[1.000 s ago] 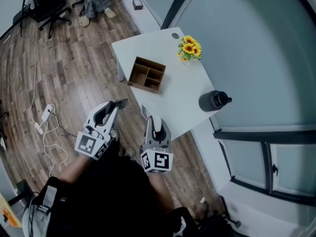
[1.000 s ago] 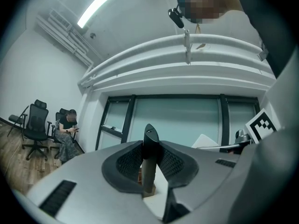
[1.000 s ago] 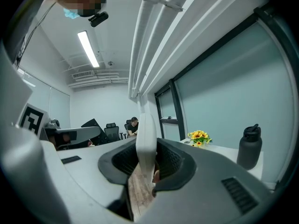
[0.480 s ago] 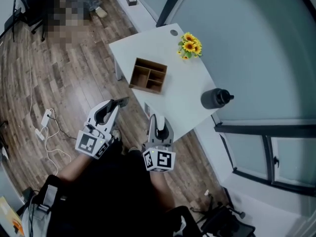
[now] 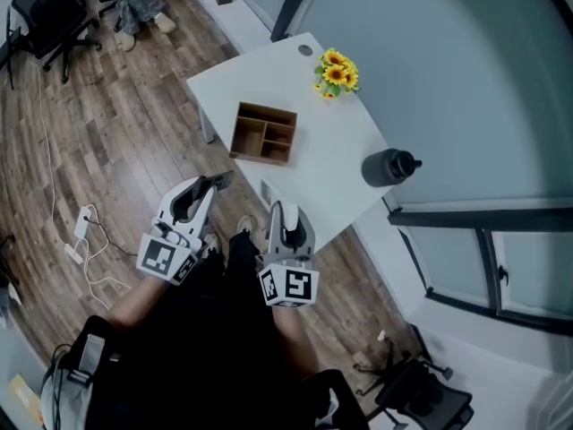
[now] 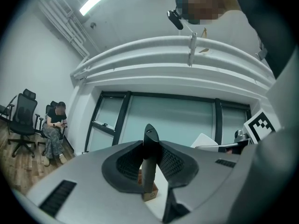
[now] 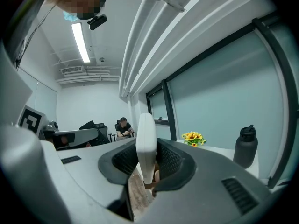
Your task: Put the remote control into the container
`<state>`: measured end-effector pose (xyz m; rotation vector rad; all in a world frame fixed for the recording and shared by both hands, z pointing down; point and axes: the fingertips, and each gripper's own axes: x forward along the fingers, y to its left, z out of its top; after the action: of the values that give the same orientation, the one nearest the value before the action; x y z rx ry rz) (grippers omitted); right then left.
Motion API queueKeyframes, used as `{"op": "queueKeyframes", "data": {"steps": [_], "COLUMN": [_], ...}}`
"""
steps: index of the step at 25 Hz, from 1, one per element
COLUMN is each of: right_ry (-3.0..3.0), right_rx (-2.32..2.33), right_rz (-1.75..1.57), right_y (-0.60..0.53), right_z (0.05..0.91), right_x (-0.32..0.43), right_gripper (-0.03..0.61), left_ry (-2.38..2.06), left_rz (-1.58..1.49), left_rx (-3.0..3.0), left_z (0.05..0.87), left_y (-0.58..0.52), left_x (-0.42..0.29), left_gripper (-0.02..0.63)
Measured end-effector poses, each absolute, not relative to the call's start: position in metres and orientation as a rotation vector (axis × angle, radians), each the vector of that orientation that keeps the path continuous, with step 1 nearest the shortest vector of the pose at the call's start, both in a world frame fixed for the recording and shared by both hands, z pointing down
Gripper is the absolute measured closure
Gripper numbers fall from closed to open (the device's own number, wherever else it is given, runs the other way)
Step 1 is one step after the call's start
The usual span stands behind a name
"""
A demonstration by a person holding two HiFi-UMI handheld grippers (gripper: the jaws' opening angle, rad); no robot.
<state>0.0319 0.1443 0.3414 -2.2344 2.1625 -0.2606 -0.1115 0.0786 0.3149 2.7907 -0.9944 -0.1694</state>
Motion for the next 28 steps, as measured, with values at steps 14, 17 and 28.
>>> {"op": "queueKeyframes", "data": {"steps": [14, 17, 28], "right_ry": [2.176, 2.187, 2.214], "right_rx": [-2.212, -2.203, -2.191], "right_rz": [-0.287, -0.294, -0.366], "right_y": [0.112, 0.106, 0.083], "right_z": [0.35, 0.352, 0.372], "right_x": [0.056, 0.061, 0.083], "right_gripper": [0.486, 0.486, 0.486], "left_ry": [-1.002, -1.013, -1.024], "left_rz": [-0.149, -0.15, -0.097], "left_rx": [2.788, 2.785, 2.755], "left_z": [0.321, 0.322, 0.337], "left_y": [0.051, 0.044, 0.023], "left_x": [-0.087, -0.081, -0.058], "left_gripper": [0.529, 0.529, 0.529]}}
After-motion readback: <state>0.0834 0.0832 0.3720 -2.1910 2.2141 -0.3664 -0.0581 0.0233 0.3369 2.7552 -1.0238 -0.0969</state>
